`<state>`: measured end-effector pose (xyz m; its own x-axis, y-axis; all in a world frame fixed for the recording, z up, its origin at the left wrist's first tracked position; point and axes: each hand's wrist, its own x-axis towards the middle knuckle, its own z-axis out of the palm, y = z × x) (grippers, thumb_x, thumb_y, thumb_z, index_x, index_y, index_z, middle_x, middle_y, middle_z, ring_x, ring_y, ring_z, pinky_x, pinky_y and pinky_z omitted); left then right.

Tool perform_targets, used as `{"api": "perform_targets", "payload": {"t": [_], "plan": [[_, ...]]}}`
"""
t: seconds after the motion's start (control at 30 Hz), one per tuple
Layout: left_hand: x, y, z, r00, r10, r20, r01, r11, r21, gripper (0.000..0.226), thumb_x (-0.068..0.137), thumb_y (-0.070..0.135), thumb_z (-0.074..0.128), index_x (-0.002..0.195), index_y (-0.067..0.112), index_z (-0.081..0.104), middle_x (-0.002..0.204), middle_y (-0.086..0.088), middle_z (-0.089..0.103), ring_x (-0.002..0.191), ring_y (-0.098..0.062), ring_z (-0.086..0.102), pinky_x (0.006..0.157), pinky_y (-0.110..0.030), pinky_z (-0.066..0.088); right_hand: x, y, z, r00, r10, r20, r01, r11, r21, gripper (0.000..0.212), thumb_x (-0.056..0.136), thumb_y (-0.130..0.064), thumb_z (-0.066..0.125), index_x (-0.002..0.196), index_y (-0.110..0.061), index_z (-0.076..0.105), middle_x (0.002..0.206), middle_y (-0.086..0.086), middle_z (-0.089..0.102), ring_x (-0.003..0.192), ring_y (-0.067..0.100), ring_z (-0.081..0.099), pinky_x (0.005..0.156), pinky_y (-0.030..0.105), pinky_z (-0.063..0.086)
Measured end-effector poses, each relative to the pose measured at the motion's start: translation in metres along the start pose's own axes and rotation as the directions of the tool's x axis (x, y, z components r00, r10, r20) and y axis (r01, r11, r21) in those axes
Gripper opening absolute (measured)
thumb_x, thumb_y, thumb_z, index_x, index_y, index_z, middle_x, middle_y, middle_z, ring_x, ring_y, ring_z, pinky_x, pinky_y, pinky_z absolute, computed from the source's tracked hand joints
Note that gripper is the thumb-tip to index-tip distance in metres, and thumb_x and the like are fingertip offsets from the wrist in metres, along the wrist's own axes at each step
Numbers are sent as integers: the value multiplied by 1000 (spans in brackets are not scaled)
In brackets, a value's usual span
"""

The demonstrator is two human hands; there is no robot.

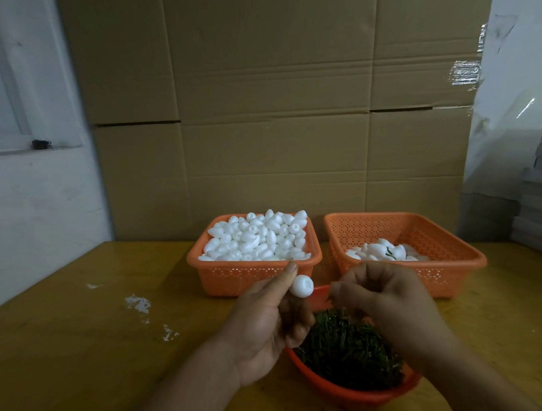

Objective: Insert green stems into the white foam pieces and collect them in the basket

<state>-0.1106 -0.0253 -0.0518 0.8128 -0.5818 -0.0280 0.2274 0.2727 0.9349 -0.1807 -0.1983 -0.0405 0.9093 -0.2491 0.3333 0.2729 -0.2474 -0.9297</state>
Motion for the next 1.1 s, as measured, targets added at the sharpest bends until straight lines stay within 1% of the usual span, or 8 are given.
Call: {"api": "perform_targets", "payload": {"t": [0.1,0.17,0.23,0.37,0.63,0.8,0.97,1.1], "plan": [[0,0,-1,1000,-3,-3,3,1000,18,32,82,50,68,86,18,70,60,-8,57,46,-14,51,39,-21,37,-1,-5,1,999,-31,23,25,974,224,20,65,-24,82,69,-7,72,62,16,67,56,24,59,61,29,55],[0,0,-1,1000,-5,0,5,999,40,35,79,54,68,81,19,68,59,-7,55,44,-13,48,38,-21,34,-1,-5,2,997,-50,63,31,962,271,22,63,-19,90,71,-6,74,63,15,68,57,22,62,61,28,55],[0,0,-2,1000,-4,1,4,998,58,36,78,57,68,79,21,67,58,-6,54,43,-13,46,39,-21,32,-1,-4,3,995,-56,79,32,960,277,19,65,-17,88,73,-6,75,65,15,70,57,20,63,60,26,55],[0,0,-1,1000,-9,-7,9,998,64,36,83,56,65,86,20,68,56,-5,53,42,-12,45,38,-21,31,-2,-3,4,995,-64,78,43,969,244,20,62,-17,89,73,-6,75,68,16,72,57,21,64,61,25,55],[-1,0,-1,1000,4,10,-5,995,98,36,78,60,66,71,24,67,55,-5,51,41,-12,43,38,-21,29,-7,-10,10,994,-106,38,98,982,163,21,61,-21,80,70,-3,75,63,12,71,53,17,63,59,24,56],[-2,0,1,1000,17,19,-19,992,127,37,81,60,63,66,27,67,54,-3,50,41,-12,42,40,-20,27,-10,-12,14,989,-149,5,148,987,59,22,64,-23,80,72,-3,76,69,12,74,55,16,64,55,22,53],[-3,1,2,1000,23,18,-25,991,134,36,81,59,63,64,27,67,54,-3,50,42,-11,42,40,-20,26,-14,-13,17,986,-162,-48,160,986,-38,13,70,-19,82,72,-8,76,71,8,76,67,31,72,62,40,58],[-2,0,1,999,42,29,-46,987,157,35,79,59,64,69,25,66,54,-3,49,42,-12,42,40,-20,26,-16,-12,19,985,-168,-33,163,981,-108,7,75,-16,84,72,-18,77,71,3,76,66,26,72,62,42,57]]}}
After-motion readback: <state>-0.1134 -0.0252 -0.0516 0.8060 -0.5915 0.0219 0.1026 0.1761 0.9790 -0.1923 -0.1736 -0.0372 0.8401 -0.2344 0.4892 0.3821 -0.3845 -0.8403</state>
